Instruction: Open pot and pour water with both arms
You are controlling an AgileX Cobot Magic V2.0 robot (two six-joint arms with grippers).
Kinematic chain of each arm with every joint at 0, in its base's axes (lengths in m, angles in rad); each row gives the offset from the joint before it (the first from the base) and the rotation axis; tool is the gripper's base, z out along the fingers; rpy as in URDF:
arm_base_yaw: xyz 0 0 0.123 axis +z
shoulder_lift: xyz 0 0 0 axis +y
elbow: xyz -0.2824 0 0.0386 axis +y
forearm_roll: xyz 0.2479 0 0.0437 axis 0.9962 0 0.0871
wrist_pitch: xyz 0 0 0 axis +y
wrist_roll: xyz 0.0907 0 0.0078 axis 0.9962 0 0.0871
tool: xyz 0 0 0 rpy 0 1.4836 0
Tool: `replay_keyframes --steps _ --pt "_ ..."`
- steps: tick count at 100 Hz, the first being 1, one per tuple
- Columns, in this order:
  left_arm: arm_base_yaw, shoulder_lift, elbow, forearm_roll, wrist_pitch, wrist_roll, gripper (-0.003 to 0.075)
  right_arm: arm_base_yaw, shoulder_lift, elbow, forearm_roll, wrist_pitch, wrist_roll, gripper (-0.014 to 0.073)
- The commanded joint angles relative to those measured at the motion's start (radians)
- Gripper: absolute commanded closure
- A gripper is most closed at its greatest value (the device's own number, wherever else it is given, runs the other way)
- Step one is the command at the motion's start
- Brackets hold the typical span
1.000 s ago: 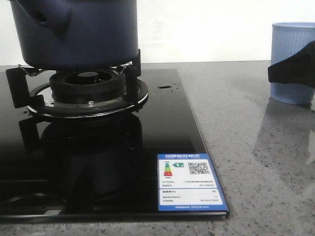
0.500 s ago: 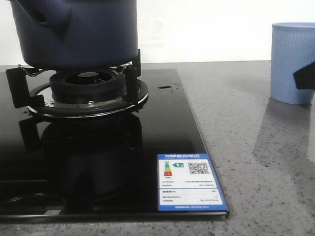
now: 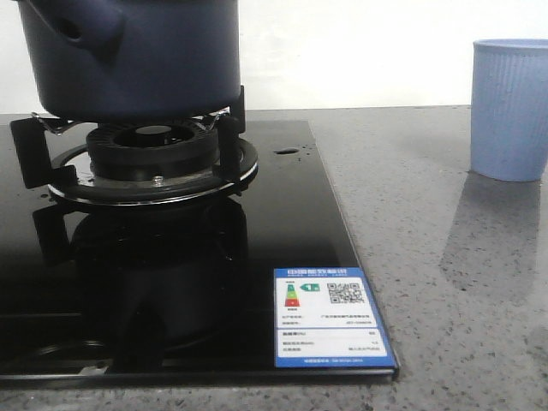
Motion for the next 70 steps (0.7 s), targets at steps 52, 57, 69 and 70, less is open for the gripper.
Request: replay_keyframes --steps 52,57,69,70 --pt "-0.287 0.155 -0.038 0.047 -0.221 0.003 0.0361 -0.004 -0.013 -0.022 0.024 -0.02 0.03 -0.0065" --pt "-0.289 0.172 -0.038 0.047 -0.225 0.003 0.0361 -0.004 -0.013 -0.022 0.024 -0.02 0.03 -0.0065" --pt "-0.289 0.203 -0.038 0.047 -0.236 0.003 0.0361 -0.004 -0.013 -0.022 0.024 -0.02 0.03 -0.0065" --pt "-0.289 0.205 -0.038 0.047 -0.238 0.003 0.0361 -0.004 -0.013 -0.022 0.024 -0.02 0.03 -0.0065"
